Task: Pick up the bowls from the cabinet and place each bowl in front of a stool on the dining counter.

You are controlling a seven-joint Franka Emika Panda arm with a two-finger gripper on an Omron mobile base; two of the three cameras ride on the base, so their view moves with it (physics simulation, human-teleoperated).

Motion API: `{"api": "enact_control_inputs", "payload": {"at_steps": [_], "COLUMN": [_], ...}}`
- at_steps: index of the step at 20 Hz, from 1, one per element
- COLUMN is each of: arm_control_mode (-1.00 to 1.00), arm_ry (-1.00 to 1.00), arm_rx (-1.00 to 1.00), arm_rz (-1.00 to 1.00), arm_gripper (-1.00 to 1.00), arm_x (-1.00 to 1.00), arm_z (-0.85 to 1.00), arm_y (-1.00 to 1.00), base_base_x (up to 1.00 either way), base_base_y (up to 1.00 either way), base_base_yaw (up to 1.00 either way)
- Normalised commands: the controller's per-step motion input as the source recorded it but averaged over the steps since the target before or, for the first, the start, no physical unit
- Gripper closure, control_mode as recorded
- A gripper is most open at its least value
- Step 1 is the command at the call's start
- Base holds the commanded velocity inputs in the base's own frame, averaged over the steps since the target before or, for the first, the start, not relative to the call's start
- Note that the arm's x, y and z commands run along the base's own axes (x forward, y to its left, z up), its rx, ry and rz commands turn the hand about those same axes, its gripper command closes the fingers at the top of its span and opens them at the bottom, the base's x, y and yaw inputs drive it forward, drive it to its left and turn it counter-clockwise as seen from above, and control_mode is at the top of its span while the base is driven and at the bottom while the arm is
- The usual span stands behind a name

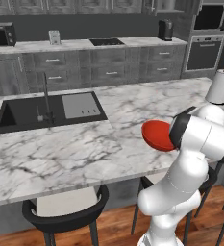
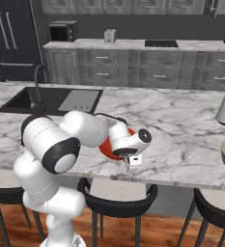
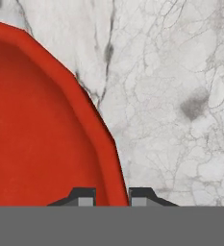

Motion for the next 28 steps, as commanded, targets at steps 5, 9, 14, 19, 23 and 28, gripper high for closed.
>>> {"api": "enact_control_inputs", "payload": {"at_steps": [5,9,14,19,23,28], "arm_control_mode": [-1.0,-1.0,-1.0,-1.0,-1.0,-1.0], "arm_ry": [0.0,0.0,0.0,0.0,0.0,-0.01], "arm_rx": [0.0,0.0,0.0,0.0,-0.11,-0.19], "arm_rz": [0.0,0.0,0.0,0.0,0.0,0.0], "arm_gripper": [-1.0,-1.0,-1.0,-1.0,-1.0,-1.0], "arm_x": [0.0,0.0,0.0,0.0,-0.02,-0.16], "arm_z": [0.0,0.0,0.0,0.15,0.95,1.0], "arm_y": [0.0,0.0,0.0,-0.07,0.0,0.0], "base_base_x": [0.0,0.0,0.0,0.0,0.0,0.0], "base_base_y": [0.0,0.0,0.0,0.0,0.0,0.0], "base_base_yaw": [0.0,0.0,0.0,0.0,0.0,0.0]}}
